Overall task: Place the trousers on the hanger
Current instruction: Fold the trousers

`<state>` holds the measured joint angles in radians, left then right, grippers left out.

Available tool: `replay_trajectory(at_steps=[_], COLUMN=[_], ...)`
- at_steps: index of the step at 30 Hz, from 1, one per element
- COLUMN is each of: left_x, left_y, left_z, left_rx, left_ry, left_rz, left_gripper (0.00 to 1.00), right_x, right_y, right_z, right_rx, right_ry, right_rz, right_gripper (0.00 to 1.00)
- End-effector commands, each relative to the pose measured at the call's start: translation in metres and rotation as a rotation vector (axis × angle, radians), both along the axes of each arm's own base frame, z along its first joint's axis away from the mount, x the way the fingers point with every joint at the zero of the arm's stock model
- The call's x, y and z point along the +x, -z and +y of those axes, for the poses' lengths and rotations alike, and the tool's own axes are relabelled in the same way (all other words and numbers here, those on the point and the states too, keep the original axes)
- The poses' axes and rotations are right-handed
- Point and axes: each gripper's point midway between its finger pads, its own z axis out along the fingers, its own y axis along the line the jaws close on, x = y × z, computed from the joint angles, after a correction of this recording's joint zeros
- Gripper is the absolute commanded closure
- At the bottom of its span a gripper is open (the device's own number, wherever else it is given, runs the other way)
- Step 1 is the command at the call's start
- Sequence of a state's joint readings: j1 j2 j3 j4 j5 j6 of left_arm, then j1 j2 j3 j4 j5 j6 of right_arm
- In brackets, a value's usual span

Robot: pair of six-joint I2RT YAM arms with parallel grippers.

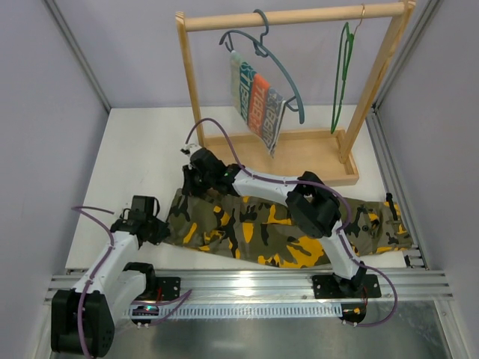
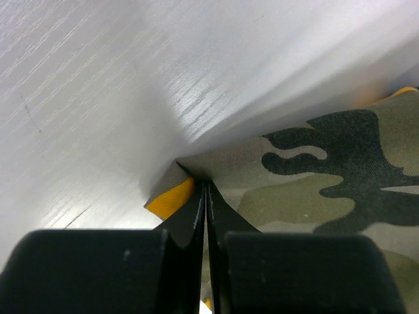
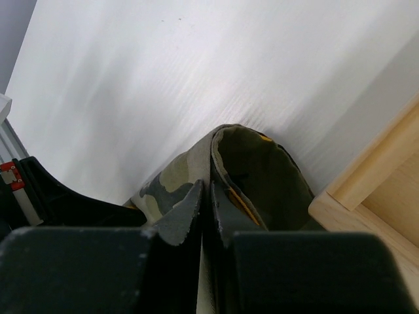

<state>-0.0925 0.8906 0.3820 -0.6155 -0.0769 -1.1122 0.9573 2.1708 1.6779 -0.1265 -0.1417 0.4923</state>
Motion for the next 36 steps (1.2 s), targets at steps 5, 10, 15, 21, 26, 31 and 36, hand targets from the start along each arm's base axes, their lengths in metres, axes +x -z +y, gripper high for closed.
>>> replay_trajectory(at_steps=[5,10,15,21,26,31,36], left_x=[-0.01,0.022,0.056,0.069,0.066,0.055,0.046], left_y=[-0.021,-0.085,-0.109,-0.079,-0.063,-0.035,-0.013], left_z=[0.013,0.03,0.019,-0.01,-0.015,-0.017,-0.005], left_rx=[0.068,0.176,0.195,0.093,0.08,0.062,0.113], left_ry=[-0.033,-0.038,0.133,0.301,0.375,0.374,0.346], left_rz=[0.064,-0.05,-0.184,-0.146,-0.115,-0.078,0.01], left_gripper=[0.86,0.5,0.35,0.35,0.35,0.4,0.45], right_x=[0.01,-0.024,-0.064,-0.09,-0.097,-0.101,-0.106], right_y=[-0.081,-0.104,-0.108,-0.112,-0.101,-0.098,-0.097], right_z=[-0.011,-0.036,-0.06,-0.089,-0.108,-0.116,-0.129], right_rx=[0.112,0.148,0.152,0.158,0.12,0.123,0.115], right_ry=[0.001,-0.051,-0.079,-0.077,-0.06,-0.05,-0.031], right_rz=[-0.104,-0.093,-0.018,-0.029,-0.039,-0.038,-0.038], right_gripper=[0.61,0.46,0.41,0.4,0.4,0.4,0.4])
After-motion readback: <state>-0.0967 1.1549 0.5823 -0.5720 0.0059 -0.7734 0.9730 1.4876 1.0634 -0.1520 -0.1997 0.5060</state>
